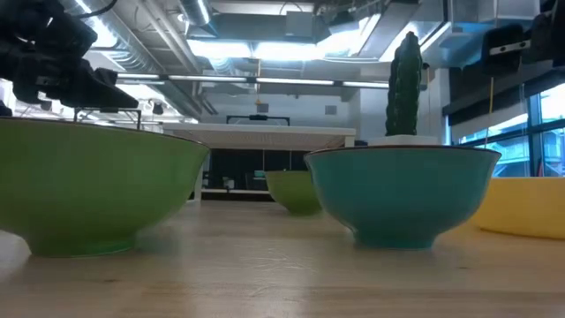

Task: Pick & Place Mini bowls
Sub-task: Put the top right yellow bowl on the shelf

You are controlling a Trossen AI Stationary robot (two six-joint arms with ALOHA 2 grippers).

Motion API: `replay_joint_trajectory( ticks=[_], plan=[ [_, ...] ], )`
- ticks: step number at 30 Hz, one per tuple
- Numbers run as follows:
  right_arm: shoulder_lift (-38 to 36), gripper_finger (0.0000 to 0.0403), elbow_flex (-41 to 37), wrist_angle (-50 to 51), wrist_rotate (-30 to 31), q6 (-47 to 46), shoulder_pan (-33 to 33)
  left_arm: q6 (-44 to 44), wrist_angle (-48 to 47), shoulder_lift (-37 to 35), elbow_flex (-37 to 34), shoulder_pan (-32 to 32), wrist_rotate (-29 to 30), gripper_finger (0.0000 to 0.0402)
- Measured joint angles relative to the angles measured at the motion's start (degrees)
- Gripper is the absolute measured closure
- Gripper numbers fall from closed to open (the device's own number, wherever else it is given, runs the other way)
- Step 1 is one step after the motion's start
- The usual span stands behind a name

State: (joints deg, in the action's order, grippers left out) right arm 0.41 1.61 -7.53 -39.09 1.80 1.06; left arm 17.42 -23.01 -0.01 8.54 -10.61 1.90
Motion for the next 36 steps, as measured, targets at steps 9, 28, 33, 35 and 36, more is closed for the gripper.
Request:
replay_joint_trajectory(
  ticks=[9, 28, 33, 35, 36],
  plan=[
    [0.0, 0.0352, 0.02, -8.99, 1.37, 0.02, 0.0, -9.93, 17.58, 0.0, -0.02, -0.02, -3.32, 0.0389],
    [0.11, 0.0352, 0.04, -4.57, 40.17, -27.02, 0.02, -8.29, 34.36, 0.0, -0.01, 0.0, -2.91, 0.0389],
    [0.12, 0.0352, 0.04, -4.36, 40.14, -23.44, 0.02, -11.27, 33.34, 0.06, -0.02, 0.0, 3.62, 0.0391],
    [0.32, 0.0352, 0.04, -4.28, 40.86, -22.33, 0.02, -11.75, 30.48, 1.06, -0.01, 0.0, 8.53, 0.0391],
    [0.5, 0.0352, 0.03, -4.14, 41.97, -22.8, 0.02, -12.51, 28.49, 1.71, -0.01, 0.0, 11.28, 0.0391]
  ],
)
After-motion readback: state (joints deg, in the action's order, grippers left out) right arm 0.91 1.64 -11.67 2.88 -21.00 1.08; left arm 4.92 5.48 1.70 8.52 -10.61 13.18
